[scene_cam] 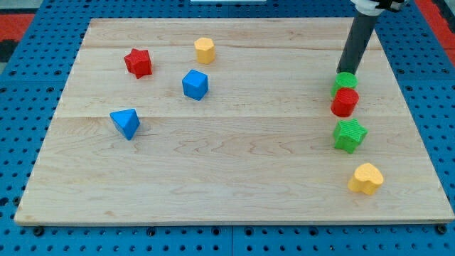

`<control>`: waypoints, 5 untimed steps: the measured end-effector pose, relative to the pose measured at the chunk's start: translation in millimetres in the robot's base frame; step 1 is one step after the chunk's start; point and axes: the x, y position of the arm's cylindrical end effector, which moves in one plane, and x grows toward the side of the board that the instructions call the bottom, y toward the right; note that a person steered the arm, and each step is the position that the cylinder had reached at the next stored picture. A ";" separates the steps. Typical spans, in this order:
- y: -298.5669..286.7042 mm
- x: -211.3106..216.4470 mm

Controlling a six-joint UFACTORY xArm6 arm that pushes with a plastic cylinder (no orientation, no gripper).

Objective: Move the blue cube towards the yellow hexagon

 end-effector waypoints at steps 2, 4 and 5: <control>-2.2 4.3; -80.4 -13.5; -134.4 30.3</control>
